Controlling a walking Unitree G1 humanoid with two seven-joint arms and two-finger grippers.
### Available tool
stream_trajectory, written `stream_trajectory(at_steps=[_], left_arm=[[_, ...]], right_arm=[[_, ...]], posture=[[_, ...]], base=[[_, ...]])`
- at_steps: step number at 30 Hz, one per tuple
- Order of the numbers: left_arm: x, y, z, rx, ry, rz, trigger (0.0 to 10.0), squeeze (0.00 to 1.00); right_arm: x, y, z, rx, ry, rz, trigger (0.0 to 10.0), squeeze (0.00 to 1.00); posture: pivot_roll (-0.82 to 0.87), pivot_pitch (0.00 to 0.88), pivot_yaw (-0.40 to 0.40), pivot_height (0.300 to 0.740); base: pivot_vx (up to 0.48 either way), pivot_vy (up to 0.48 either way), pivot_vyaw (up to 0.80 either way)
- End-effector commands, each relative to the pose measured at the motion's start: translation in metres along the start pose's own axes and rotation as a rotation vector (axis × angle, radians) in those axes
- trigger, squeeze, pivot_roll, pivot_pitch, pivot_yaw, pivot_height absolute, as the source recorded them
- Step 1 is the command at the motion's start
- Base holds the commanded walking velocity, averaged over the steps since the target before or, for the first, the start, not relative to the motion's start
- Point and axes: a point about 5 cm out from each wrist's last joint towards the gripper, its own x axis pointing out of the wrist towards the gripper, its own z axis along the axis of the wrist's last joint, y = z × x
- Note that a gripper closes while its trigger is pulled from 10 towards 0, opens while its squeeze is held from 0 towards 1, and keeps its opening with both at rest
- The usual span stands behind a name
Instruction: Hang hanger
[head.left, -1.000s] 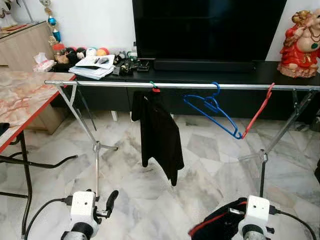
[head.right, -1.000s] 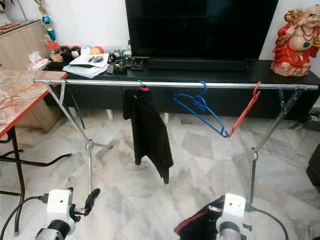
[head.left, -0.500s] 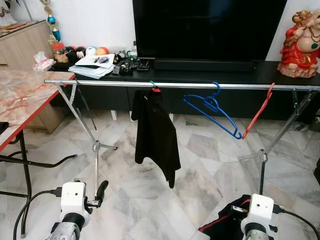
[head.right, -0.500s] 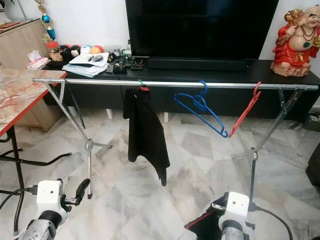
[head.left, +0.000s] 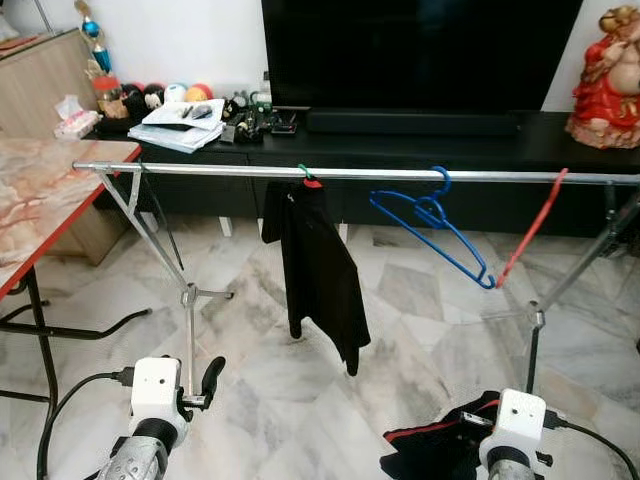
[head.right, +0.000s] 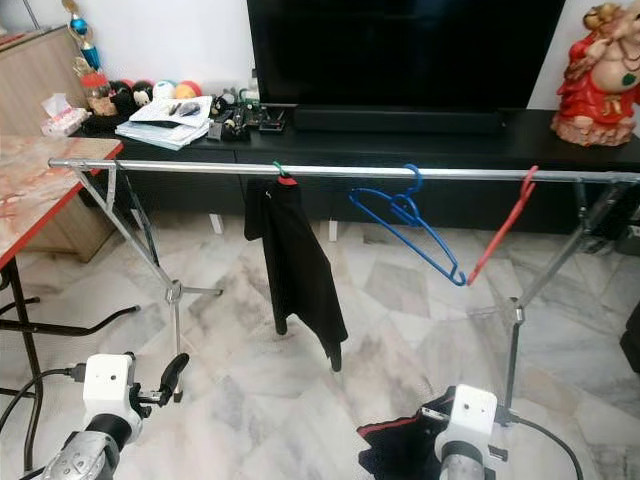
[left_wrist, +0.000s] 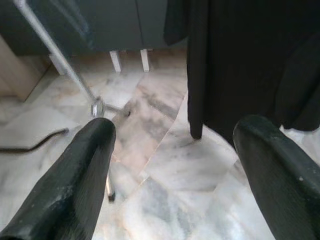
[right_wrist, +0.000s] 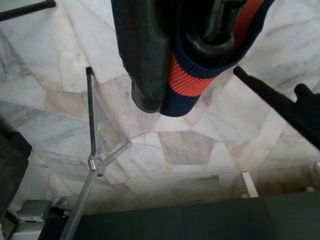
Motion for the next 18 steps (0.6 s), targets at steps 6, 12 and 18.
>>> stream_trajectory(at_steps=[6, 12, 18], left_arm=[[-0.0006, -0.005, 0.0014, 0.013, -0.001, -0.021, 10.0, 0.0], [-0.0009, -0.006, 0.001, 0.013, 0.003, -0.024, 10.0, 0.0], [-0.0008, -0.0072, 0.0007, 0.018, 0.004, -0.031, 10.0, 0.0]], right_arm=[[0.0017, -0.0029, 0.0055, 0.0, -0.033, -0.012, 10.0, 0.0], [0.0019, -0.0013, 0.006, -0.004, -0.035, -0.006, 10.0, 0.0], [0.0022, -0.0056, 0.0098, -0.009, -0.062, -0.037, 10.0, 0.0]], posture=[[0.03, 0.04, 0.063, 0.74], [0.04, 0.04, 0.06, 0.74], [0.04, 0.041, 0.059, 0.74]], base=[[0.374, 0.0, 0.0], [0.366, 0.0, 0.0], [0.106, 0.0, 0.0]])
